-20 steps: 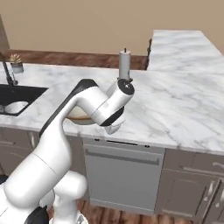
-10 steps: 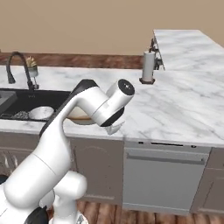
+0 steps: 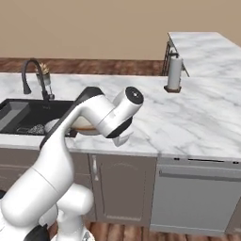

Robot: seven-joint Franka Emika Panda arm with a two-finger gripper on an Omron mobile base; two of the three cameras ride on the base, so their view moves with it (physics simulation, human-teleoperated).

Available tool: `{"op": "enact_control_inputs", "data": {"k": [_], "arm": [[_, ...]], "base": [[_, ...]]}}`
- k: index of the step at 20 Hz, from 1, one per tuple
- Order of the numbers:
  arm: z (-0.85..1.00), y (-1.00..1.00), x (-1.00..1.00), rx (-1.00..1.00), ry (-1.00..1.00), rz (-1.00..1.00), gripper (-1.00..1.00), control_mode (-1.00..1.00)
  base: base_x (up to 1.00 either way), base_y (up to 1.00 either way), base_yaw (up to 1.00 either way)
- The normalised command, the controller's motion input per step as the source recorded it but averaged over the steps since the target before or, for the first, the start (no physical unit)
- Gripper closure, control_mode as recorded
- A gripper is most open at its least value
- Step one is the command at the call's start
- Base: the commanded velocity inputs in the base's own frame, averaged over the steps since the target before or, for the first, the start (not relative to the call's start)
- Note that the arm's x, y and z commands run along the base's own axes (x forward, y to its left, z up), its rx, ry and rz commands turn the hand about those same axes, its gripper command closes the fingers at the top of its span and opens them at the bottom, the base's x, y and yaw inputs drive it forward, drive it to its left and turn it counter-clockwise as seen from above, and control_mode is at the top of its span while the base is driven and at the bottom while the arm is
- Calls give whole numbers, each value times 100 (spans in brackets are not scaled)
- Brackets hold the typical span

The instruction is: Pick the strainer and bowl and place them in the sink. Then turn on the water.

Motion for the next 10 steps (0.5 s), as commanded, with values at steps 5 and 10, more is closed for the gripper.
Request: {"op": "enact_control_inputs", "data": {"k": [5, 10], "arm": [[0, 0, 0, 0, 0, 0, 100, 100], [0, 0, 0, 0, 0, 0, 100, 100]], "base": [[53, 23, 3], [24, 74, 17]]}}
